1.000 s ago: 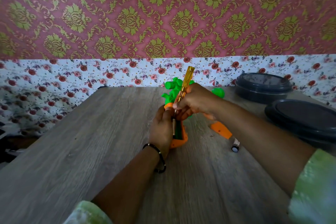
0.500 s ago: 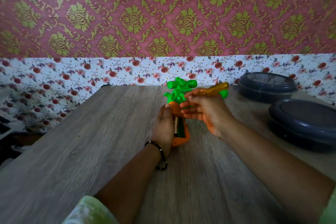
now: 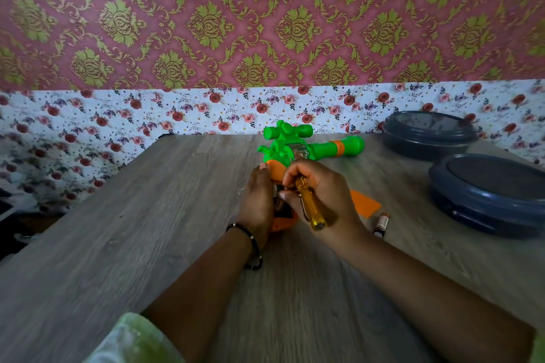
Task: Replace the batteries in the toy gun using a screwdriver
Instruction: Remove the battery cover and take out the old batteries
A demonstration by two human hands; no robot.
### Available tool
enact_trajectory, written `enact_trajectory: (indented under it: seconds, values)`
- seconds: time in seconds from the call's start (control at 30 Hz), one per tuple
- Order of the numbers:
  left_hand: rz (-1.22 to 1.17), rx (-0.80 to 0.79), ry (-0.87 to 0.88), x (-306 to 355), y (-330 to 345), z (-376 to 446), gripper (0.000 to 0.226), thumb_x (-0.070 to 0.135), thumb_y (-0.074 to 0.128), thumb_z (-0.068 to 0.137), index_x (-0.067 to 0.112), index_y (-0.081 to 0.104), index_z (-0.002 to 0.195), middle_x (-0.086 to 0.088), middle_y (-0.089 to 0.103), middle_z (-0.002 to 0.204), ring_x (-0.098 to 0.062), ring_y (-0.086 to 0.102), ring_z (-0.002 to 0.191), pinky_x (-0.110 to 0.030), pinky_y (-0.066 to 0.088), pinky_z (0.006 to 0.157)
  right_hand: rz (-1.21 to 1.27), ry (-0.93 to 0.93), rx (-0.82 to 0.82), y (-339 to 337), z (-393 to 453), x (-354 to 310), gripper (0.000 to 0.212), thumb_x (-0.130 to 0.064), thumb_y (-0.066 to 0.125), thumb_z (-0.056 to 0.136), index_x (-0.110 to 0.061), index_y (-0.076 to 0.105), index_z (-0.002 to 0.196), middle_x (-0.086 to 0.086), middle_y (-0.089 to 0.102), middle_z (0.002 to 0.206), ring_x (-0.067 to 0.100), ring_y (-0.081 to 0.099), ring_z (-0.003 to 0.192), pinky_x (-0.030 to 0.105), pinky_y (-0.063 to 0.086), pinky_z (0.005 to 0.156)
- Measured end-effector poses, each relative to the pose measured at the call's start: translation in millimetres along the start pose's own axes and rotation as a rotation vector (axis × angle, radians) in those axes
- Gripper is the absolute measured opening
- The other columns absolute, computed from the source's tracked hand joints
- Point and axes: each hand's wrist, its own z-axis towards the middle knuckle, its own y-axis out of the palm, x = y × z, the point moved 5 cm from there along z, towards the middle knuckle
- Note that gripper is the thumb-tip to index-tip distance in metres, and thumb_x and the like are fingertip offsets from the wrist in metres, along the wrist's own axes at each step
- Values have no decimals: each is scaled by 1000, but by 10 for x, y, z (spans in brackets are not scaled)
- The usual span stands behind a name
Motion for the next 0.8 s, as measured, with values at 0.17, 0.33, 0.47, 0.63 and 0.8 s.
enact_trajectory:
  seconds: [0.17, 0.33, 0.47, 0.63, 0.8]
  values:
    - [-48, -66, 63, 30, 34, 14, 52, 60, 38, 92, 15, 57, 110, -7, 57, 80, -19, 61, 62, -28, 49, 54, 120, 101, -18, -120, 56, -66, 29, 5, 70, 68, -19, 56, 71, -6, 57, 68, 8, 55, 65, 22, 45, 62]
    - [-118, -4, 37, -16, -10, 62, 50, 61, 42, 92, 19, 60, 111, -12, 63, 87, -26, 62, 72, -48, 52, 84, 311, 468, -162, -745, 114, 163, 16, 8, 70, 71, -4, 62, 77, 6, 61, 68, 18, 62, 60, 29, 54, 50]
    - [-82, -9, 21, -25, -17, 77, 56, 58, 38, 97, 16, 53, 132, -14, 66, 90, -25, 65, 69, -39, 53, 75, 44, 609, -375, -1051, -56, 369, 13, 10, 68, 75, -2, 62, 75, 13, 60, 65, 23, 58, 53, 28, 49, 44]
    - [-112, -36, -8, -27, 3, 55, 59, 56, 35, 99, 13, 47, 139, -13, 64, 84, -20, 65, 60, -32, 52, 65, -185, 795, -465, -1168, -164, 617, 15, 11, 65, 77, -2, 60, 72, 16, 58, 63, 23, 56, 50, 25, 48, 41]
    - [-126, -61, -5, -24, 22, 26, 59, 54, 34, 100, 8, 50, 133, -13, 62, 80, -21, 62, 61, -32, 52, 65, -272, 844, -429, -1140, -184, 788, 16, 7, 68, 76, -5, 58, 71, 15, 60, 62, 21, 58, 42, 26, 48, 43]
